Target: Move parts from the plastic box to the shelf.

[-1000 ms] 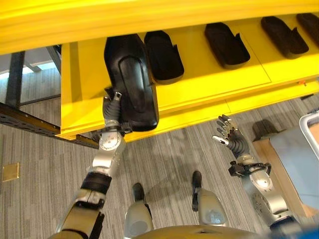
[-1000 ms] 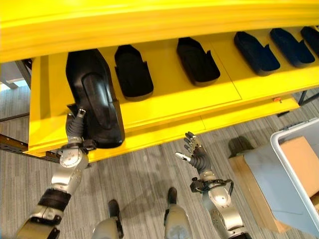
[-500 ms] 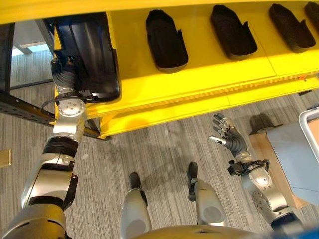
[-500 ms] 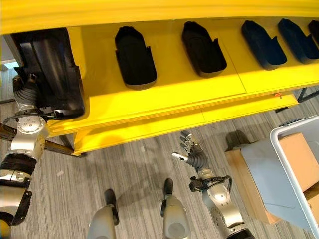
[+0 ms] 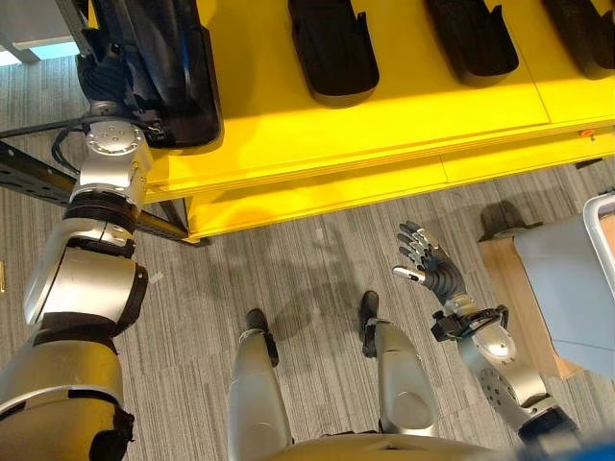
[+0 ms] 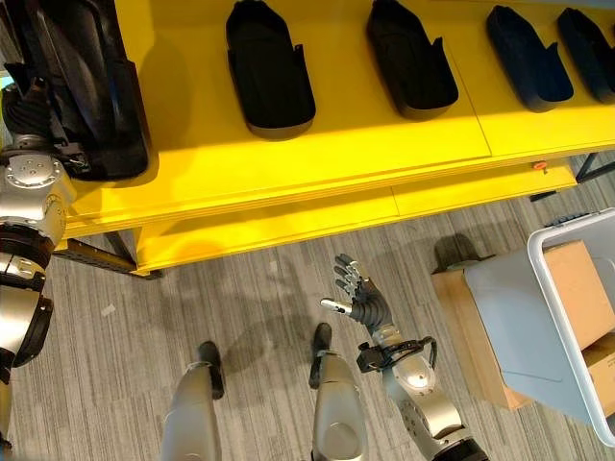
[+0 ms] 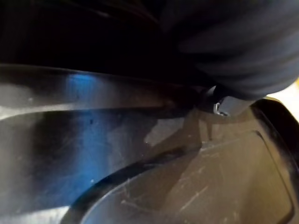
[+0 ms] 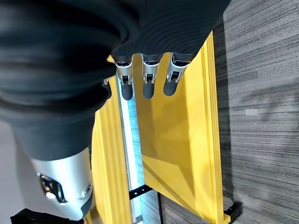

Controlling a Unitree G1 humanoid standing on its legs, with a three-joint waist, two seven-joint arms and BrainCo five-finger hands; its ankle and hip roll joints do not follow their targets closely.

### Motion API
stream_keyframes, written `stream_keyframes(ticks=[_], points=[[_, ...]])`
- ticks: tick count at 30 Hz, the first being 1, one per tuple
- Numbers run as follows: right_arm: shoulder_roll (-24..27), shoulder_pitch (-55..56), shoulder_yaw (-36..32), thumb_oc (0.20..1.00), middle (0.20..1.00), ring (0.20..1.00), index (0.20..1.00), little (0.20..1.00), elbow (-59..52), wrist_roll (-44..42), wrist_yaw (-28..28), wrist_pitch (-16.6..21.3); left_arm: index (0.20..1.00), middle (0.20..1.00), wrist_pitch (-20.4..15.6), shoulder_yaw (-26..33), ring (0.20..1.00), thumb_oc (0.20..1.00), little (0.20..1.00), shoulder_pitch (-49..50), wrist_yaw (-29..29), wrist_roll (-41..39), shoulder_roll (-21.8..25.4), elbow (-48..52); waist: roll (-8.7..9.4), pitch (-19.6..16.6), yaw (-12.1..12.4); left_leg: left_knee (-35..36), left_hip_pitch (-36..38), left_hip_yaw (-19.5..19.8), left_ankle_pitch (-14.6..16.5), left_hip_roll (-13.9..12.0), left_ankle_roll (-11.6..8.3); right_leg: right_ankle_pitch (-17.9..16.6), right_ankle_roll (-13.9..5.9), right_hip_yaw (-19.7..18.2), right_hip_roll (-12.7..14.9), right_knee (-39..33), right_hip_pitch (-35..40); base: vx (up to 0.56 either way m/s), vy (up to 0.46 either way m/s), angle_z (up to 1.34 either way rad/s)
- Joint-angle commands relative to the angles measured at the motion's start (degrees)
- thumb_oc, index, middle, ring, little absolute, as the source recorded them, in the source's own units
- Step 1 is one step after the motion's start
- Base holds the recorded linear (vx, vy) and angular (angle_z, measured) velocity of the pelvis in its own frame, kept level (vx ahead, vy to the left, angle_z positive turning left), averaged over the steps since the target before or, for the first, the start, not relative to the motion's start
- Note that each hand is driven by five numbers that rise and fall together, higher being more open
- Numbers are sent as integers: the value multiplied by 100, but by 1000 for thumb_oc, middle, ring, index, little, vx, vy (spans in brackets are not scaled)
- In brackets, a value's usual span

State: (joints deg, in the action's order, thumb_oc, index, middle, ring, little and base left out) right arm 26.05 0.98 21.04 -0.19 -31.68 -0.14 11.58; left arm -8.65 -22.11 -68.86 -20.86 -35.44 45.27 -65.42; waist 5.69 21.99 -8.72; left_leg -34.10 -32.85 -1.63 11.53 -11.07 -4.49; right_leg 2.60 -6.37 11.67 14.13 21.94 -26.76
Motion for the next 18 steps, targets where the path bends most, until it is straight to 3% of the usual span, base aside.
stream_keyframes(ticks=[1, 7, 8, 18], points=[[165, 128, -39, 1000, 1000, 1000, 1000, 1000, -46, -261, 60, 187, 200, 200, -171, 75, 200, 200, 200, -298, 43, -175, 251, 43, 35, -577, 53, 144, 52, 319, -343, -249, -234, -205, -444, -405, 508, 375, -23, 1, 7, 8], [147, 155, 23, 1000, 1000, 1000, 1000, 1000, -54, -292, 109, 151, 200, 200, -144, 260, 200, 200, 200, -190, 131, -524, 217, -69, 108, -652, 54, -60, -239, 344, -236, -236, -190, -233, -424, -455, 467, 319, -168, 24, 32, 1], [146, 158, 35, 1000, 1000, 1000, 1000, 1000, -55, -289, 111, 149, 200, 200, -149, 298, 200, 200, 200, -166, 127, -579, 204, -70, 92, -670, 65, -128, -198, 372, -37, -274, -224, -78, -475, -481, 427, 389, -129, 94, 19, -11], [213, 226, 26, 1000, 1000, 1000, 1000, 1000, -128, -322, 179, 108, 200, 200, -75, 442, 200, 200, 200, -203, 194, -796, 111, -179, 123, -818, -29, -183, -428, 369, -2, -307, -233, -103, -470, -536, 367, 368, -367, 13, 8, -4]])
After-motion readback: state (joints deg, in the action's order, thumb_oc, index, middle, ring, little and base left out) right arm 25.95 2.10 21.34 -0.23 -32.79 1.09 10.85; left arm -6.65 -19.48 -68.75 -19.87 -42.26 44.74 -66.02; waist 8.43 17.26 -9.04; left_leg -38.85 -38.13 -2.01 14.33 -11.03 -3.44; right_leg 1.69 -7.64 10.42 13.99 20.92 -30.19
